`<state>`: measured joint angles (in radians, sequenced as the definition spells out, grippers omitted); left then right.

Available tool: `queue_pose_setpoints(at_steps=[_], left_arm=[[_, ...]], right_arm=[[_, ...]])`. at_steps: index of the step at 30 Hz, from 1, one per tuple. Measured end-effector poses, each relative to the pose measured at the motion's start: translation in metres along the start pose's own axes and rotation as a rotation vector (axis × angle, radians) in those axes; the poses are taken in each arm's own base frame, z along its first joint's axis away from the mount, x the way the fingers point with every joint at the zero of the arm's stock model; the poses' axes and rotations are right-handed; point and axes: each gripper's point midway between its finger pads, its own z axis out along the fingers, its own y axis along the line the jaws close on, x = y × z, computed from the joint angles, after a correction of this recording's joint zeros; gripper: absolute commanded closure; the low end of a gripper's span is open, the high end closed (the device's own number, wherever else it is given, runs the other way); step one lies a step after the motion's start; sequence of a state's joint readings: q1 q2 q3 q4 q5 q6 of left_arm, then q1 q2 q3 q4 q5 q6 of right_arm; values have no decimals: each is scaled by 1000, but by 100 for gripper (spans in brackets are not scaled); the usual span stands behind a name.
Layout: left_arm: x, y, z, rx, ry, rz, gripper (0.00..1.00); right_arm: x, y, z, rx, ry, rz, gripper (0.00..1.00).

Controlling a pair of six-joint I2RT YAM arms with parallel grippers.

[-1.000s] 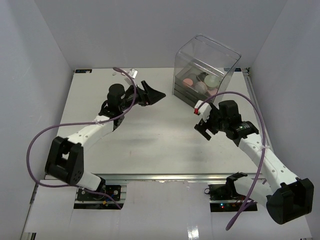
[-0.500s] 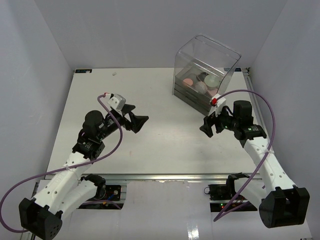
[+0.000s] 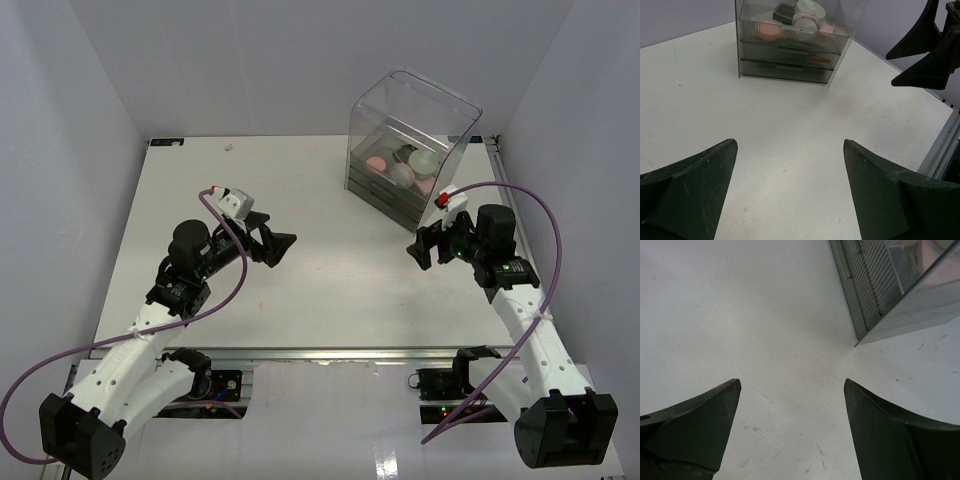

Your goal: Organize the makeup

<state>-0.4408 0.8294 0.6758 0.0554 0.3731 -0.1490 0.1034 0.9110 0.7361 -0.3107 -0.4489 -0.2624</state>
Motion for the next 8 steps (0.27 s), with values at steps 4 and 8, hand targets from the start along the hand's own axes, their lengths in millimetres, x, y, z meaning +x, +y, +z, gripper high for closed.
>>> queue_pose_setpoints(at_steps=[4,8], left_arm=[[1,2,1,-7,3,-1,2],[4,4,2,-15,13,-3,2]], right_arm=[[-2,-6,-4,37,-12,-5,10],[-1,-9,-7,57,-17,-7,10]])
